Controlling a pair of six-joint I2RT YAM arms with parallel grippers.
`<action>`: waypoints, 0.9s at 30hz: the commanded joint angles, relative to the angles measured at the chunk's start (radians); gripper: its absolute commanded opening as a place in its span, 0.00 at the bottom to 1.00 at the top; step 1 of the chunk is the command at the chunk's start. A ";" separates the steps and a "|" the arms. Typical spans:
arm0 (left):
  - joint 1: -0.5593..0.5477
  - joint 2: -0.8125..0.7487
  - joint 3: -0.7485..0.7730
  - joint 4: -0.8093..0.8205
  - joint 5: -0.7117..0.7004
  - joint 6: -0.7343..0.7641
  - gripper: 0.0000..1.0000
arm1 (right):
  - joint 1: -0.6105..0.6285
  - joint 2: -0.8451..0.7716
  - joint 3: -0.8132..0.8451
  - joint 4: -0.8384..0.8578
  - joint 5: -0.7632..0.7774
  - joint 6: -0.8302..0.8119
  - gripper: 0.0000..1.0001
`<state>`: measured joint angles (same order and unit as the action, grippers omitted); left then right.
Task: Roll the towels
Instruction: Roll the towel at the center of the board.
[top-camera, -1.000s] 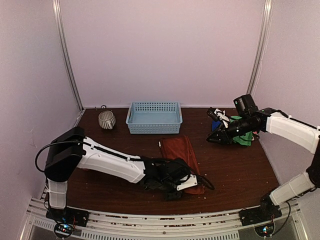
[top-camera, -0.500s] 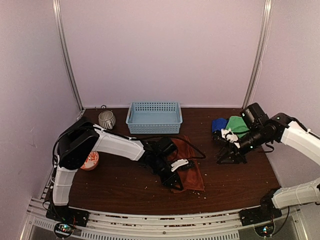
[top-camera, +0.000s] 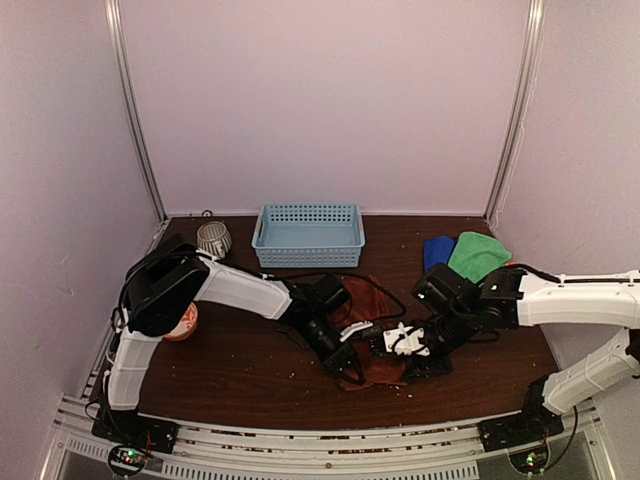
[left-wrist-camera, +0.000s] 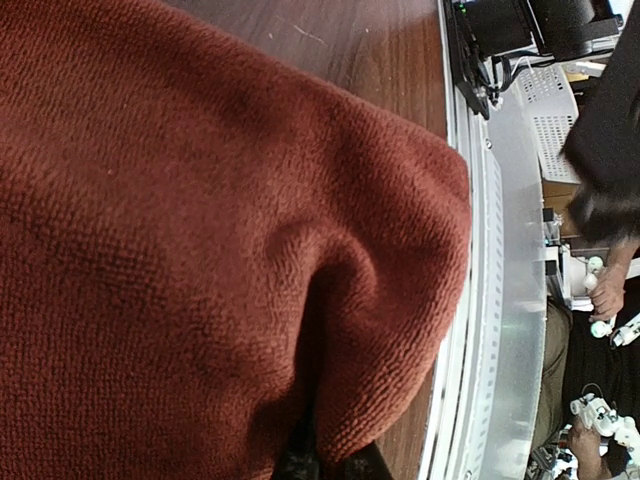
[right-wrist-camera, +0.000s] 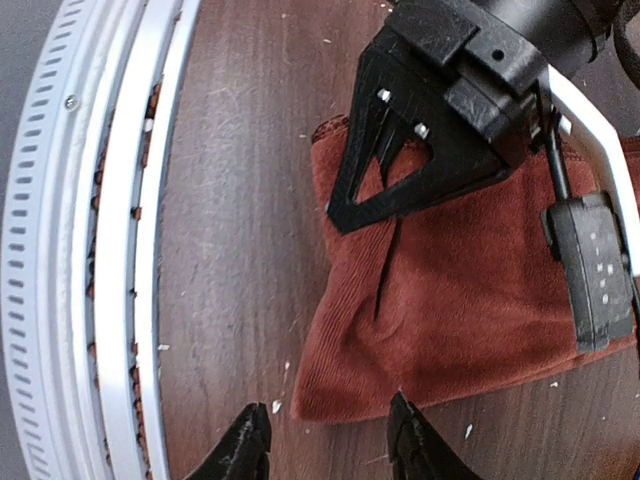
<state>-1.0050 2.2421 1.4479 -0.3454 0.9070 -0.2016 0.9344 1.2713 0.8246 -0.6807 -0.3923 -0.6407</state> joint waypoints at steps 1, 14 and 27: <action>0.000 0.011 0.025 -0.037 0.021 -0.011 0.07 | 0.081 0.050 0.001 0.195 0.151 0.079 0.43; 0.001 0.032 0.063 -0.061 0.009 -0.006 0.10 | 0.153 0.207 -0.018 0.273 0.184 0.116 0.47; 0.016 -0.106 -0.109 0.115 -0.068 -0.005 0.19 | 0.084 0.230 -0.039 0.297 0.142 0.147 0.06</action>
<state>-1.0019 2.2333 1.4357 -0.3428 0.9024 -0.2089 1.0492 1.5208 0.7788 -0.3843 -0.2096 -0.5106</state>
